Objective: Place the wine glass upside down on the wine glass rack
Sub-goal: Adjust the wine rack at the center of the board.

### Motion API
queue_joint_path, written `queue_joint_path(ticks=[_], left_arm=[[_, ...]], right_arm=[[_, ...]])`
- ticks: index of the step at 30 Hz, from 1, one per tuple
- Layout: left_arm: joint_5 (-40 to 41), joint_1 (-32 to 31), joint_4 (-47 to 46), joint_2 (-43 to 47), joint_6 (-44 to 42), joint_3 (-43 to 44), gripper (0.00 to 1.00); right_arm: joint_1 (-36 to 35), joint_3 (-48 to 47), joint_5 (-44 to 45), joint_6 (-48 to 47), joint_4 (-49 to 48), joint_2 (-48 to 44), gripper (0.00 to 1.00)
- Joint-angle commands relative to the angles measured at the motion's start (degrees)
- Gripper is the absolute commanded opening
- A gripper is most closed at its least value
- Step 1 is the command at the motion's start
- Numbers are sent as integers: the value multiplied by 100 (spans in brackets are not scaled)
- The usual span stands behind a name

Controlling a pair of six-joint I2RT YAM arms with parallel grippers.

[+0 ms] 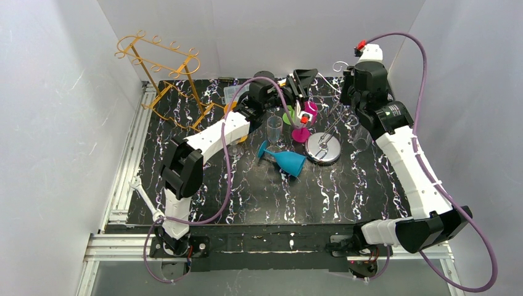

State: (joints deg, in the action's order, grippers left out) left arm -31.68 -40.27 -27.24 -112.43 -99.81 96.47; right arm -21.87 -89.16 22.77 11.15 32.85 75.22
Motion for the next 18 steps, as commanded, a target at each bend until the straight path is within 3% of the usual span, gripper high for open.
queue_joint_path(ticks=[1, 3, 7, 11, 14, 17, 18], left_arm=[[283, 22, -510, 880, 221, -495, 72], [463, 25, -511, 1104, 402, -807, 89], [973, 17, -516, 1587, 1151, -1418, 98], [2219, -10, -291, 1985, 2883, -1749, 98], [2917, 31, 1071, 2114, 4413, -1350, 98], [2936, 91, 2117, 2104, 5278, -1025, 98], [2785, 137, 3027, 1908, 5958, -408, 97]], right_arm=[[-98, -185, -615, -12, 50, 75, 1], [-98, -182, -669, -8, 58, 67, 1], [-98, -199, -667, -4, 99, 81, 1], [-97, -157, -560, -8, 90, 32, 1], [-98, -65, -480, -18, 82, -40, 1], [-102, 33, -448, -25, 50, -95, 1], [-102, 106, -426, -21, 18, -140, 1]])
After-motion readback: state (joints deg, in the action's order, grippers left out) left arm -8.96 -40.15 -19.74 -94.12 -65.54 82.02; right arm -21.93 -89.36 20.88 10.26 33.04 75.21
